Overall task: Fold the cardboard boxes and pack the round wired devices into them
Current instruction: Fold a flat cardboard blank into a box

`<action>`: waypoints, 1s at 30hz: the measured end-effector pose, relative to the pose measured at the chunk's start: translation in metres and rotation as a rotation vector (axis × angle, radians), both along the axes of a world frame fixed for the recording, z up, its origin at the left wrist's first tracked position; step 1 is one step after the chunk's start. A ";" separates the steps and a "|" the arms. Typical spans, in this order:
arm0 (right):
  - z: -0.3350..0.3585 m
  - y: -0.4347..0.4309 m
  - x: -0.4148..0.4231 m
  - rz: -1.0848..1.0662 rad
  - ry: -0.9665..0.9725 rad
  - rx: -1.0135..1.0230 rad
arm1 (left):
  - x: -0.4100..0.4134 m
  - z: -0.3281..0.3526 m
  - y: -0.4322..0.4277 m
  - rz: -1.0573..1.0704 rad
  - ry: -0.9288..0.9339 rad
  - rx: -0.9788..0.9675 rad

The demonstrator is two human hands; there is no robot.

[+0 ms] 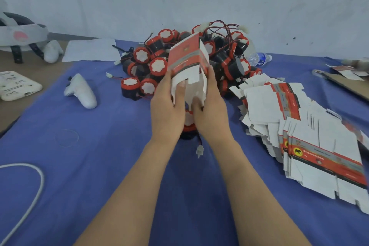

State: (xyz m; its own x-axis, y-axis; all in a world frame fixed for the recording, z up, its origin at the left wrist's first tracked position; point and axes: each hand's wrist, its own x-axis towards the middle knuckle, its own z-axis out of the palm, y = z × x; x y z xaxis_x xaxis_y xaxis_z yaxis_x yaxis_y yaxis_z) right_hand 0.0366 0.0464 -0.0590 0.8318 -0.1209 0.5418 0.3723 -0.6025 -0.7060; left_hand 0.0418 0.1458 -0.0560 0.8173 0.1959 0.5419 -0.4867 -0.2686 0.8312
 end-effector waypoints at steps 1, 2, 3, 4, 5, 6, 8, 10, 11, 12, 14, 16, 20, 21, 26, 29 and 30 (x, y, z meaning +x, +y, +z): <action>-0.001 0.002 0.000 0.040 -0.010 0.019 | 0.000 0.000 -0.002 -0.019 -0.021 0.001; 0.000 0.004 0.001 0.077 -0.034 0.036 | -0.001 0.000 -0.003 -0.042 -0.037 -0.002; 0.001 0.007 0.001 0.111 -0.057 0.041 | -0.001 0.000 -0.003 -0.071 -0.043 -0.002; 0.002 0.009 0.001 0.145 -0.070 0.043 | -0.001 0.001 -0.004 -0.105 -0.042 -0.006; 0.002 0.009 0.001 0.170 -0.068 0.055 | 0.000 0.001 -0.004 -0.135 -0.038 -0.017; 0.003 0.008 0.001 0.178 -0.062 0.086 | 0.001 0.001 -0.003 -0.146 -0.038 -0.022; 0.003 0.003 0.001 0.122 -0.077 0.186 | 0.002 0.000 -0.002 -0.130 -0.054 -0.004; 0.004 -0.003 0.001 0.019 -0.091 0.274 | 0.003 0.000 -0.001 -0.131 -0.072 -0.006; 0.004 -0.006 0.001 0.000 -0.084 0.325 | 0.003 0.000 0.000 -0.134 -0.080 -0.022; 0.004 -0.008 0.002 0.003 -0.069 0.383 | 0.004 0.001 0.000 -0.133 -0.077 -0.051; 0.006 -0.011 0.004 0.040 -0.025 0.499 | 0.005 0.003 0.001 -0.133 -0.028 -0.139; 0.007 -0.012 0.005 0.072 0.012 0.523 | 0.004 0.004 0.001 -0.162 0.052 -0.211; 0.003 -0.003 0.002 0.156 0.004 0.309 | 0.000 0.005 0.001 -0.298 0.042 -0.243; 0.001 -0.002 0.001 0.162 -0.014 0.296 | 0.000 0.005 0.001 -0.290 0.031 -0.206; 0.004 -0.006 -0.005 0.394 0.068 0.402 | 0.005 0.005 0.006 -0.209 0.008 -0.101; 0.011 -0.008 -0.005 0.345 0.089 0.467 | 0.005 0.005 0.011 -0.252 0.039 -0.147; 0.012 -0.009 -0.004 0.282 0.071 0.449 | 0.004 0.006 0.012 -0.281 0.053 -0.139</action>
State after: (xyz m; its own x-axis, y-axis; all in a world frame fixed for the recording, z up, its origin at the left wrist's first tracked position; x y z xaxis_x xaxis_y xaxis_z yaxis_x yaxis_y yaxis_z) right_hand 0.0327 0.0373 -0.0472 0.8983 -0.0940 0.4293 0.4181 -0.1185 -0.9007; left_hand 0.0461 0.1578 -0.0502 0.8763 0.0279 0.4810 -0.4808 -0.0121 0.8767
